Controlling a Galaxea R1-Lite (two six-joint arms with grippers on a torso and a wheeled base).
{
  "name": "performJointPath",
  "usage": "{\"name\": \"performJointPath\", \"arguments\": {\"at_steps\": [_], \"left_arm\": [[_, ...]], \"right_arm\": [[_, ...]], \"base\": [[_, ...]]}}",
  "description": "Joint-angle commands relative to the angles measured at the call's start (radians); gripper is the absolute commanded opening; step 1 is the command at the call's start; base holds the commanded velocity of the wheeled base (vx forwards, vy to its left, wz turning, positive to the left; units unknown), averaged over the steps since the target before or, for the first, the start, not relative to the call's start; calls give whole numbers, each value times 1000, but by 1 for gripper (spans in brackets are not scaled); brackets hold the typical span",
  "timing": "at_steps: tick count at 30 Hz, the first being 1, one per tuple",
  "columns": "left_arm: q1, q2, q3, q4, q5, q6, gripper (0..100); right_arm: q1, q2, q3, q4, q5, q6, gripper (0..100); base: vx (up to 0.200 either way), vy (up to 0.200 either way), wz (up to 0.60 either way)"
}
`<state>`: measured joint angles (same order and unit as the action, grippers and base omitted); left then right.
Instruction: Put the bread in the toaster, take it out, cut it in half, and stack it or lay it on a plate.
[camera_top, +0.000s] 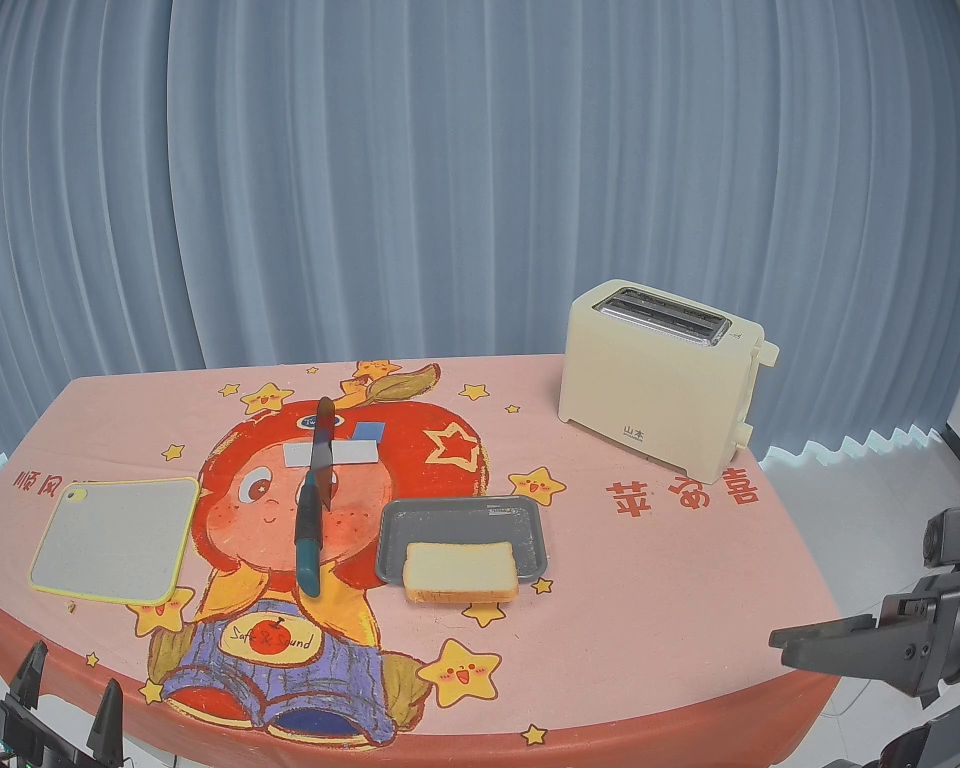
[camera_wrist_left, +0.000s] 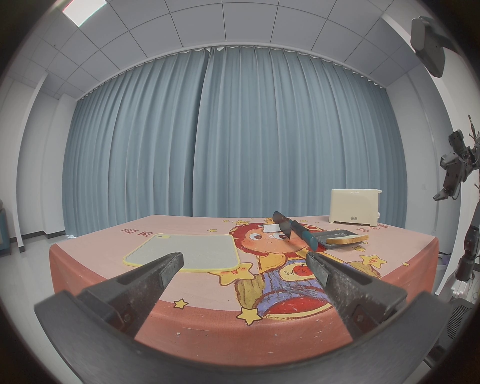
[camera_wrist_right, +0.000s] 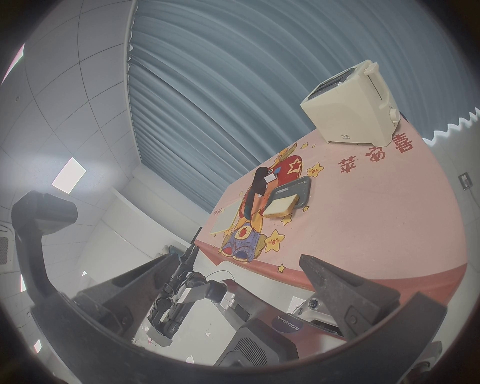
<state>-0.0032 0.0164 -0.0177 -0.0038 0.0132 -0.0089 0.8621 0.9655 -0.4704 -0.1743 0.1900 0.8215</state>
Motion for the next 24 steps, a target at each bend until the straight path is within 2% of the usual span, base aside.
{"name": "performJointPath", "arguments": {"at_steps": [1,6,7,8,11,18,19,24], "left_arm": [[0,0,18,-1,1,0,100],[0,0,18,-1,1,0,100],[0,0,18,-1,1,0,100],[0,0,18,-1,1,0,100],[0,0,18,-1,1,0,100],[0,0,18,-1,1,0,100],[0,0,18,-1,1,0,100],[0,0,18,-1,1,0,100]], "right_arm": [[2,2,-1,-1,3,8,100],[3,2,21,18,11,2,100],[34,-11,75,-1,16,-24,100],[41,-22,81,-2,17,-28,100],[38,-27,81,-44,16,-10,100],[75,39,78,-113,16,108,100],[83,67,78,-142,16,137,100],[84,145,79,-240,16,223,100]], "base": [[0,0,0],[0,0,0],[0,0,0],[0,0,0],[0,0,0],[0,0,0],[0,0,0],[0,0,0]]}}
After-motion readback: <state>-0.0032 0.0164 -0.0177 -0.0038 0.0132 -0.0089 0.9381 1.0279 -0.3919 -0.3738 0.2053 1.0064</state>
